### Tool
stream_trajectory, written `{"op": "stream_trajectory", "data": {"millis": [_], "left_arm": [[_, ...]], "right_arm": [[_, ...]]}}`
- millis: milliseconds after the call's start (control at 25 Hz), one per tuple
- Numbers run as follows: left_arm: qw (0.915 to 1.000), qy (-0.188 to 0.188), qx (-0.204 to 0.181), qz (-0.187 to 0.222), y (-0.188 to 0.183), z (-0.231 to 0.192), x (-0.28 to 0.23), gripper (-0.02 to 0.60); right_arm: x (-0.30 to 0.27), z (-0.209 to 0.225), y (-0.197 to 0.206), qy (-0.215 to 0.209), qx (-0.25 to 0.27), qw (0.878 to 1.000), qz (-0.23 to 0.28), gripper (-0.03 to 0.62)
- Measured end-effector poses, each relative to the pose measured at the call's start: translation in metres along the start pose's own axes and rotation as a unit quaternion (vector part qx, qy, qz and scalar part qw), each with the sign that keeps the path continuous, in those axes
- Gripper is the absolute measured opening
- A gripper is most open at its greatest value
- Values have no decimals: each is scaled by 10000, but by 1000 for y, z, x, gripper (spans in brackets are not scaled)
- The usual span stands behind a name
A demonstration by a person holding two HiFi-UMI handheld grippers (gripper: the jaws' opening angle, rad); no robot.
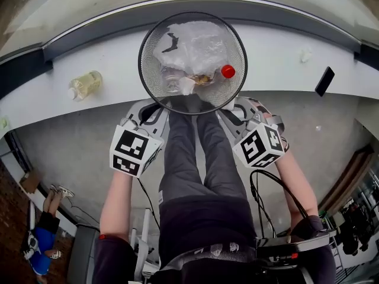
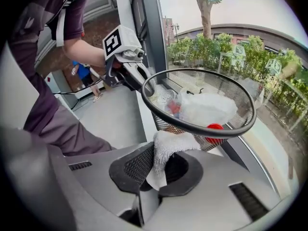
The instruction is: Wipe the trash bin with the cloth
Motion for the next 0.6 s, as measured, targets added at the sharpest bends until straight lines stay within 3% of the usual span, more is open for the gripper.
{"op": "stream_trajectory", "data": {"millis": [120, 280, 400, 520, 600], "left_arm": [[9994, 312, 133, -62, 6, 16, -12, -11], [9986, 520, -16, -133, 12, 27, -21, -11], [9996, 258, 104, -13, 13, 12, -11, -11], [9963, -216, 709, 425, 4, -21, 7, -11], [9928, -288, 923, 710, -8, -32, 14, -11]], "right_arm": [[12, 10, 14, 177, -163, 9995, -185, 37], [18, 21, 26, 461, -347, 9976, -388, 37], [23, 29, 28, 700, -545, 9954, -362, 37], [23, 31, 29, 808, -630, 9942, -313, 37], [20, 26, 29, 783, -693, 9942, -253, 37]]}}
Point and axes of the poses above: the fingertips, and each gripper's own axes: x backward along the fingers, z to its right, y out of its underside, the point moved 8 cm from there along x, backward along the fingers, and after that the axes turned 14 degrees about x, right-handed, at the moved point
